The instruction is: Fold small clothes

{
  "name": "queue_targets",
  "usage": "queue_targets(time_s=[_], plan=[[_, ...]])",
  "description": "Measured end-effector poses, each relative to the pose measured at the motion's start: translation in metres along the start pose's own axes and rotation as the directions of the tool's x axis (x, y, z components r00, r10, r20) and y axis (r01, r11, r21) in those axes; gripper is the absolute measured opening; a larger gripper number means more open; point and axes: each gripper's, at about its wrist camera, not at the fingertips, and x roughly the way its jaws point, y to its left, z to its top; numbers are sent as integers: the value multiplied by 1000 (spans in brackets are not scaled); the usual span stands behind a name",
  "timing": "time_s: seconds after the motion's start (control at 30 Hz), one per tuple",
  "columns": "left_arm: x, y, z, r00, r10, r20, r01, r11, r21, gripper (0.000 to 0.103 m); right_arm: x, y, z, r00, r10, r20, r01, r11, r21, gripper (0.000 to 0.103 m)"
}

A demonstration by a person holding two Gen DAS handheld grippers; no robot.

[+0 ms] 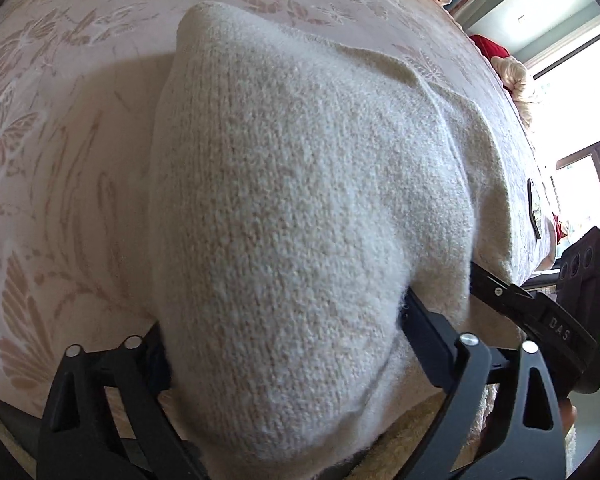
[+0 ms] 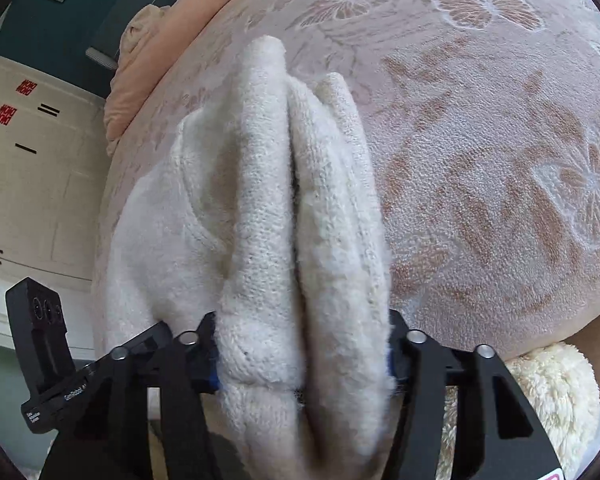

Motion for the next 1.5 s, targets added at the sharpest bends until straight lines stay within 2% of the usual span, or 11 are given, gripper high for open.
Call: queue_targets(time_s=[0.13,0.33,0.5,0.7,0.9,1.03,1.13,1.23,1.3,1.43,1.5], plan=[[-37,-15,0,999,-17,39,14,996,87,53,-35,16,-1,997,38,66,-37,999,-8,33],[-120,-49,1,982,-135,134,109,977,186,50,-125,68,-11,967,117,228,-101,992,-81,32],[-208,-83,7,927,-258,274,172,938,300,50,-222,115,-24,893,186,410,-104,971,-216,32],[-339,-110,8,789,-385,478,128,865,486,51,-327,193,-44,724,356,591,-90,898,-431,32],[-462,-112,-9,570,-463,679,-49,806,590,53,-388,274,-61,532,561,634,-77,778,-624,33],[-509,-95,-17,454,-460,763,-143,808,572,56,-392,319,-52,484,655,580,-100,700,-707,34],[-521,-68,-11,407,-448,796,-152,826,543,60,-368,346,-38,505,674,538,-129,676,-726,34],[-505,-29,7,428,-405,808,-119,861,495,67,-311,355,-19,591,627,508,-146,702,-697,36],[-471,4,25,492,-363,792,-76,888,454,76,-250,344,-5,673,580,459,-187,734,-653,44],[-346,90,48,680,-154,717,-37,969,243,89,-86,274,2,895,288,339,-111,883,-456,52],[-273,133,42,799,-19,601,-70,990,123,89,-27,228,-16,958,120,260,-22,936,-352,51]])
